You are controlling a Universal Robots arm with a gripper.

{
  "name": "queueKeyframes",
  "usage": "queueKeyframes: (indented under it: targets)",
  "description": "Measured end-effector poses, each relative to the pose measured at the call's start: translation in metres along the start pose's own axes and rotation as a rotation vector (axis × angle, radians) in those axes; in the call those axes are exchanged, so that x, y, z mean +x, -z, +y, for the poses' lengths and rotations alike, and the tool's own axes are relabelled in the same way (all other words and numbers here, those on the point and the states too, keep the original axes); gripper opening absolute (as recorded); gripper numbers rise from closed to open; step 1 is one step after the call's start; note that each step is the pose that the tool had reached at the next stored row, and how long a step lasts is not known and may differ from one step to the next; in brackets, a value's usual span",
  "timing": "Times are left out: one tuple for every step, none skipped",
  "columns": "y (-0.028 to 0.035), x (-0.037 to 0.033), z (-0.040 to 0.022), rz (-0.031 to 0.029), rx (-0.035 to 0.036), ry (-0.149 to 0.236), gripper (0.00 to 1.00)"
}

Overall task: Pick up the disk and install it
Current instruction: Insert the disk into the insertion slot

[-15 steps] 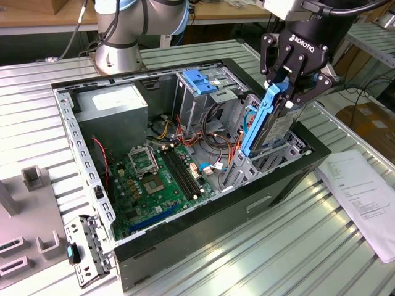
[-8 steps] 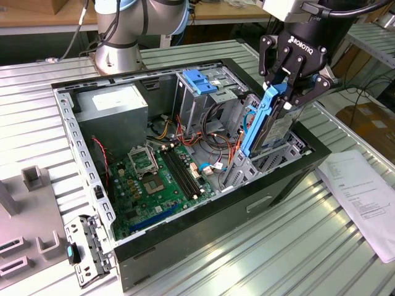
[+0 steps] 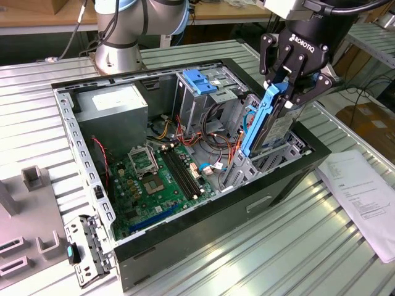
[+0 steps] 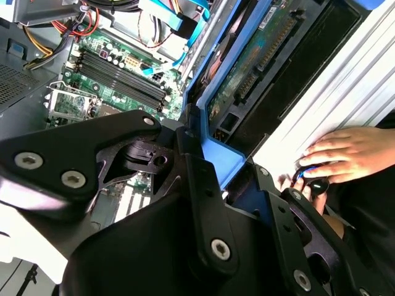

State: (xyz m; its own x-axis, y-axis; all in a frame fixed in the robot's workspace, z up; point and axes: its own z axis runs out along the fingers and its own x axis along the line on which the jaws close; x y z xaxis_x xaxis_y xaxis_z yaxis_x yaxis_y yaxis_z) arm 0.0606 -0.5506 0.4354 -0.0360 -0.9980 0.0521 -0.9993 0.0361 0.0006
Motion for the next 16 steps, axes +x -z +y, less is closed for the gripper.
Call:
queueKeyframes:
  targets:
    - [0.0, 0.0, 0.0, 0.0, 0.0, 0.0, 0.37]
    - [0.0, 0.0, 0.0, 0.0, 0.0, 0.0, 0.37]
    - [0.0001, 0.0, 0.0, 0.0, 0.0, 0.001, 0.37]
    - [0.0, 0.0, 0.0, -0.0001, 0.0001, 0.003, 0.37]
    - [0.0001, 0.0, 0.0, 0.0, 0.0002, 0.005, 0.37]
    - [0.0, 0.0, 0.0, 0.0, 0.0002, 0.005, 0.37]
    - [0.0, 0.0, 0.0, 0.0, 0.0002, 0.005, 0.37]
    - [0.0001, 0.0, 0.0, 0.0, 0.0002, 0.005, 0.37]
    - [-0.0001, 0.0, 0.0, 0.0002, 0.0002, 0.005, 0.37]
    - [-0.0003, 0.0, 0.0, 0.0002, 0.0002, 0.005, 0.37]
    - [-0.0005, 0.0, 0.0, 0.0002, 0.0002, 0.005, 0.37]
    - [-0.0008, 0.0, 0.0, 0.0001, 0.0001, 0.005, 0.37]
    - [-0.0012, 0.0, 0.0, 0.0, 0.0001, 0.005, 0.37]
    - [-0.0017, 0.0, -0.0001, 0.0, -0.0001, 0.005, 0.37]
    - [-0.0023, 0.0001, -0.0001, -0.0001, -0.0002, 0.005, 0.37]
    - [-0.0033, 0.0005, -0.0001, 0.0, -0.0006, 0.005, 0.37]
